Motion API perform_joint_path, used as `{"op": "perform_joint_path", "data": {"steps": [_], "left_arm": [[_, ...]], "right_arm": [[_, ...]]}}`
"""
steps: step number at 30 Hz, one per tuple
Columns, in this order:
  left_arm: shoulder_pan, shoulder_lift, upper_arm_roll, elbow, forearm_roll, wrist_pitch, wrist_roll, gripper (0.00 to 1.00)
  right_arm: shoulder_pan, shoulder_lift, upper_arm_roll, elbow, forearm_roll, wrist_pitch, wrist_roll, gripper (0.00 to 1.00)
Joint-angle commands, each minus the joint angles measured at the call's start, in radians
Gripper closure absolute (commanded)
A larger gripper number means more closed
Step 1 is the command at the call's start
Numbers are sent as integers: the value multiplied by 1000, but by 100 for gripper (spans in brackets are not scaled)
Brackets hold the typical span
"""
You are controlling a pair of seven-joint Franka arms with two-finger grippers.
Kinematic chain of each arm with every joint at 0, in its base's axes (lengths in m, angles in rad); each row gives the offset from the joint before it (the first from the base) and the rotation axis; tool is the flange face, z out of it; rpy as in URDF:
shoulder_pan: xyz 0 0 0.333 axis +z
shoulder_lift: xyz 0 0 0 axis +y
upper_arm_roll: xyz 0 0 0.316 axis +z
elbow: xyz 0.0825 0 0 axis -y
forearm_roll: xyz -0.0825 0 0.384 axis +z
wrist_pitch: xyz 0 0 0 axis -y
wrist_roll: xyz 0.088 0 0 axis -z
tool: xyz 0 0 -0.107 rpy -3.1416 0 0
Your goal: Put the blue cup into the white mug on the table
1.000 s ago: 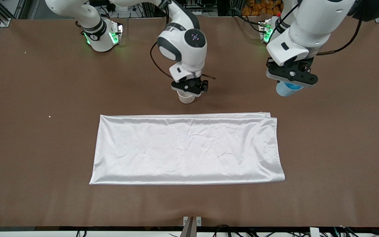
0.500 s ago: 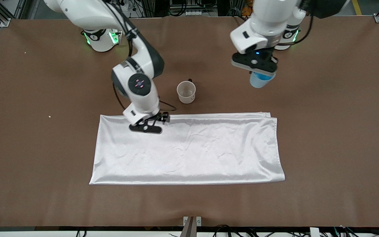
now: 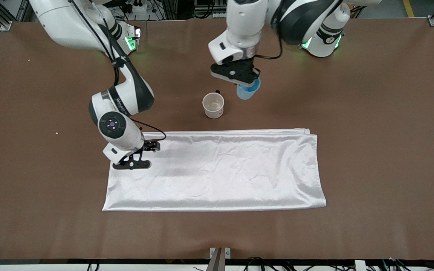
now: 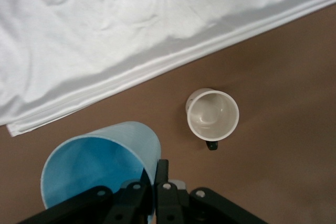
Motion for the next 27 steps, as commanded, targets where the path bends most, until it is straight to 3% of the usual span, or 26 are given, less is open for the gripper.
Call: {"op": "perform_joint_path", "data": {"steps": [1, 8, 17, 27], "left_arm": [[-5, 122, -60, 24, 96, 71, -35, 100], [-41, 239, -97, 52, 220, 112, -143, 100], [-108, 397, -97, 161, 346, 129, -205, 100], [-139, 455, -97, 179, 409, 155, -220, 100]], "right_arm": [[-55, -23, 14, -58, 0, 56, -92, 0], [-116, -22, 14, -156, 0, 224, -167, 0], [-147, -40, 12, -222, 0, 247, -203, 0], [-145, -151, 14, -412, 0, 341, -201, 0]]}}
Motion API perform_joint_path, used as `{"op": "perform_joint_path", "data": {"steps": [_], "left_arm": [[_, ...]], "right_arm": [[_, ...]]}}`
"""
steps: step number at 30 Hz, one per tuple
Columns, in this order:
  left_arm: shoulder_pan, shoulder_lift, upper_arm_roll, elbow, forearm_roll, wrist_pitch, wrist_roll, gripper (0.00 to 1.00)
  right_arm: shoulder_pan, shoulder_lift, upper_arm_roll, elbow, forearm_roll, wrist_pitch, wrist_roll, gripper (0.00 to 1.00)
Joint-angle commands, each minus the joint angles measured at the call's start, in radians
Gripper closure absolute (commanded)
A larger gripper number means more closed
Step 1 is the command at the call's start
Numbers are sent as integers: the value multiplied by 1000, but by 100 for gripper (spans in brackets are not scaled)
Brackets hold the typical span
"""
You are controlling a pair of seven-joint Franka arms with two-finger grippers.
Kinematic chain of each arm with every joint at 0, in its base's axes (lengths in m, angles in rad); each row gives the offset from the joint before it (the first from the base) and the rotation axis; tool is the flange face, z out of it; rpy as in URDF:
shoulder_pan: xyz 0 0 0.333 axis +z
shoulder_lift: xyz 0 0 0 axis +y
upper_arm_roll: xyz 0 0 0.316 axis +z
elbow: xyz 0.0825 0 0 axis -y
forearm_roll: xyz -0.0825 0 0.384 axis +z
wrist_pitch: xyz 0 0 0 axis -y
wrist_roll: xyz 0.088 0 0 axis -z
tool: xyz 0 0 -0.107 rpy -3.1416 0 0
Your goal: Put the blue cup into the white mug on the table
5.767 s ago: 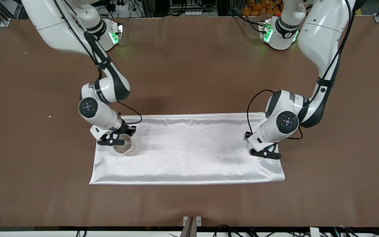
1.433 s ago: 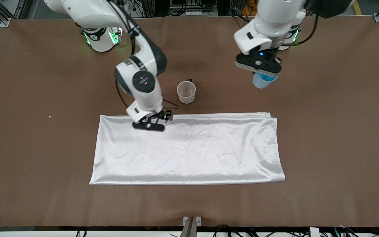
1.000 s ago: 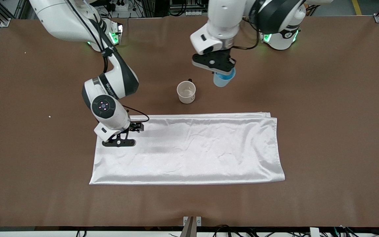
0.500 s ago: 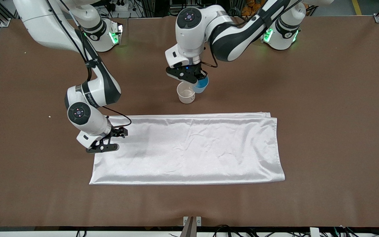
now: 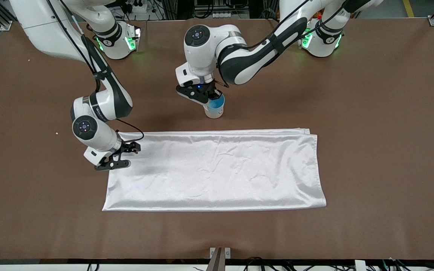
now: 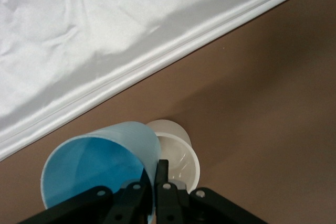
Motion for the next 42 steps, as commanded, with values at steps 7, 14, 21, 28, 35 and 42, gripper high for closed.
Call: {"op": "perform_joint_path", "data": {"steps": [7, 14, 21, 28, 35, 42], "left_arm": [[-39, 52, -11, 21, 82, 7, -121, 100], [-34, 46, -26, 17, 77, -7, -135, 100], [-29, 43, -29, -18, 79, -8, -133, 100], [-31, 43, -29, -41, 83, -8, -132, 100], [-22, 41, -29, -40, 85, -8, -114, 0], [-11, 9, -26, -38, 80, -12, -72, 0]], "right_arm": [[-13, -190, 12, -245, 0, 64, -15, 0], [-16, -253, 12, -280, -2, 49, -34, 0], [-44, -285, 12, -282, 0, 18, -97, 0], [-68, -310, 12, -308, -2, 12, -140, 0], [-91, -328, 12, -331, 0, 13, -173, 0], [-90, -370, 12, -369, 0, 10, -171, 0]]}}
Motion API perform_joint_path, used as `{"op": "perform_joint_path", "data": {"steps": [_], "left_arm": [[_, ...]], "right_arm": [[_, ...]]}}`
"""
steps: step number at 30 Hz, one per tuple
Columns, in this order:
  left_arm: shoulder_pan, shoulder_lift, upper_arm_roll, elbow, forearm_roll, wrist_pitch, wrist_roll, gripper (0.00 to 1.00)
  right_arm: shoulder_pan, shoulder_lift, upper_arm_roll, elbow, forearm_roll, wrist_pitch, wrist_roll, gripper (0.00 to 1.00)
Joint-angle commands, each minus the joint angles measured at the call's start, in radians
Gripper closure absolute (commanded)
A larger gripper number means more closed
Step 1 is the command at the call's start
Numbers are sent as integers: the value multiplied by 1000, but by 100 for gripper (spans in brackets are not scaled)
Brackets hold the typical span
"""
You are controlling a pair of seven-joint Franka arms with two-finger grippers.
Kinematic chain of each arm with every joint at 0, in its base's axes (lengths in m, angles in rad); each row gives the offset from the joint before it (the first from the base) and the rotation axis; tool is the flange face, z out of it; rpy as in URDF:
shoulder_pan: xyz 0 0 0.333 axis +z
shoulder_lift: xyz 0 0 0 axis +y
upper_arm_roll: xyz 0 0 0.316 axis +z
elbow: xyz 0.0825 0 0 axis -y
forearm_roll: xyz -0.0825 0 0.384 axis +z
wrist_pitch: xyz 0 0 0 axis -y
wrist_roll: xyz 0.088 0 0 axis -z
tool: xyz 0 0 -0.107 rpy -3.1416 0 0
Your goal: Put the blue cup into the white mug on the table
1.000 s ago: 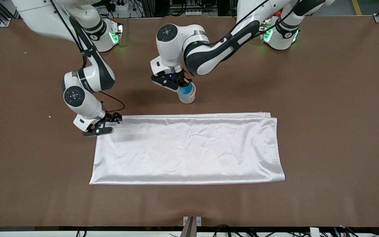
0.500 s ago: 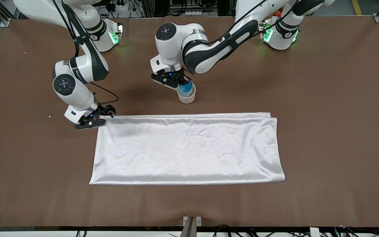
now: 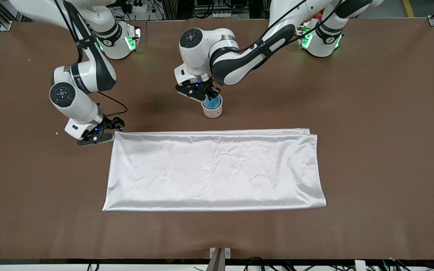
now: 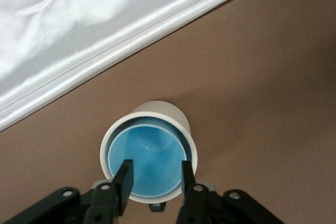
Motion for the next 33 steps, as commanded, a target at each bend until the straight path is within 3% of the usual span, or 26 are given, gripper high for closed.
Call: {"op": "perform_joint_path", "data": {"steps": [1, 7, 12, 19, 28, 33], "left_arm": [[19, -40, -12, -2, 20, -14, 26, 0], [42, -100, -12, -3, 5, -78, 31, 0], [76, -190, -5, -3, -95, -154, 102, 0], [81, -342, 119, -6, -273, -253, 250, 0], [81, -493, 257, -6, -343, -353, 284, 0], [81, -559, 328, -6, -360, -391, 284, 0]], "right_arm": [[-13, -80, 11, -67, 0, 0, -16, 0], [-8, -114, 12, -70, 2, -48, -12, 0], [-7, -169, 16, -69, 3, -127, -10, 0], [-10, -186, 16, -22, 6, -207, -2, 0], [-18, -166, 11, 271, 6, -567, -4, 0], [-25, -169, 11, 386, 8, -695, -15, 0]]}}
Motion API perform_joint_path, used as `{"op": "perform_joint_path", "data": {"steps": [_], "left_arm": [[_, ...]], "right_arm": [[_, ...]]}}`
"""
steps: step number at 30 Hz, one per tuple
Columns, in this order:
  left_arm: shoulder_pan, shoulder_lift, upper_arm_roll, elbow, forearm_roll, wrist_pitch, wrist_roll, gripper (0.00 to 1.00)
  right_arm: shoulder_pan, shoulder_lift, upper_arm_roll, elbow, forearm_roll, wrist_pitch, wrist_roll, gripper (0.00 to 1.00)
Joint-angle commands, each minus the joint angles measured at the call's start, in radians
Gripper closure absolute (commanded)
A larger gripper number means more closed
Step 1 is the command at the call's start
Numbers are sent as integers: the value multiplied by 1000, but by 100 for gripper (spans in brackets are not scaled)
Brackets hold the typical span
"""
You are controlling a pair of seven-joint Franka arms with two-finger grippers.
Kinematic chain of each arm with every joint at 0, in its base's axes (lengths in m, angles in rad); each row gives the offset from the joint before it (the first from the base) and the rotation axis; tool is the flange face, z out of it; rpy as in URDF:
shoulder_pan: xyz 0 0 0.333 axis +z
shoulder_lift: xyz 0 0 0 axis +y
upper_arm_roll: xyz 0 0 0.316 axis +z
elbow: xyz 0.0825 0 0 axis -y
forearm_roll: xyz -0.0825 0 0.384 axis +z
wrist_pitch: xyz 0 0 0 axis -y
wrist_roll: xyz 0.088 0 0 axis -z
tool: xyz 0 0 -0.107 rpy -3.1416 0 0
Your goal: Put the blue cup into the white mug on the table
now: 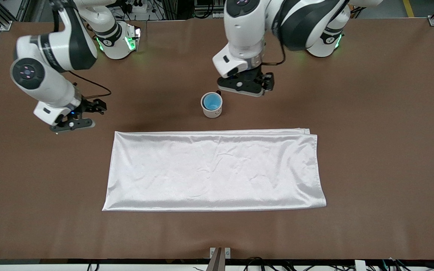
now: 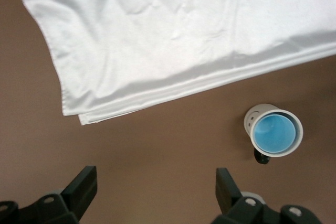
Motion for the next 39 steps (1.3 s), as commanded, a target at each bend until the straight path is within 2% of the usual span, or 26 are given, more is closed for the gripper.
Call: {"op": "perform_joint_path", "data": {"steps": [1, 4, 8, 10, 15, 19, 22, 27, 31, 34, 39], "left_arm": [[-6, -106, 81, -33, -36, -44, 18, 0], [-4, -143, 130, -36, -36, -76, 19, 0], [-4, -181, 193, -42, -36, -93, 58, 0], [-4, -192, 222, -42, -38, -96, 76, 0], [-4, -224, 316, -42, -94, -106, 102, 0], [-4, -234, 386, -42, -102, -107, 150, 0], [-4, -234, 446, -39, -116, -106, 222, 0], [-7, -229, 554, -31, -186, -104, 360, 0], [7, -226, 581, -30, -180, -103, 389, 0], [59, -220, 571, -24, -180, -103, 398, 0], [73, -203, 571, -10, -180, -98, 401, 0]], "right_arm": [[-21, 6, 8, 144, 9, -147, -15, 0], [-21, 4, 8, 224, 25, -218, -15, 0], [-35, 4, 5, 336, 127, -297, -16, 0], [-49, 4, 7, 383, 146, -317, -18, 0], [-53, -5, 4, 453, 140, -350, -36, 0], [-53, -8, 2, 486, 101, -347, -56, 0], [-53, -8, 4, 512, 49, -345, -56, 0], [-53, -8, 4, 514, 42, -339, -56, 0], [-55, -5, 2, 514, 38, -330, -56, 0], [-61, -3, 2, 514, 40, -311, -56, 0], [-66, 0, 4, 514, 40, -305, -54, 0]]}}
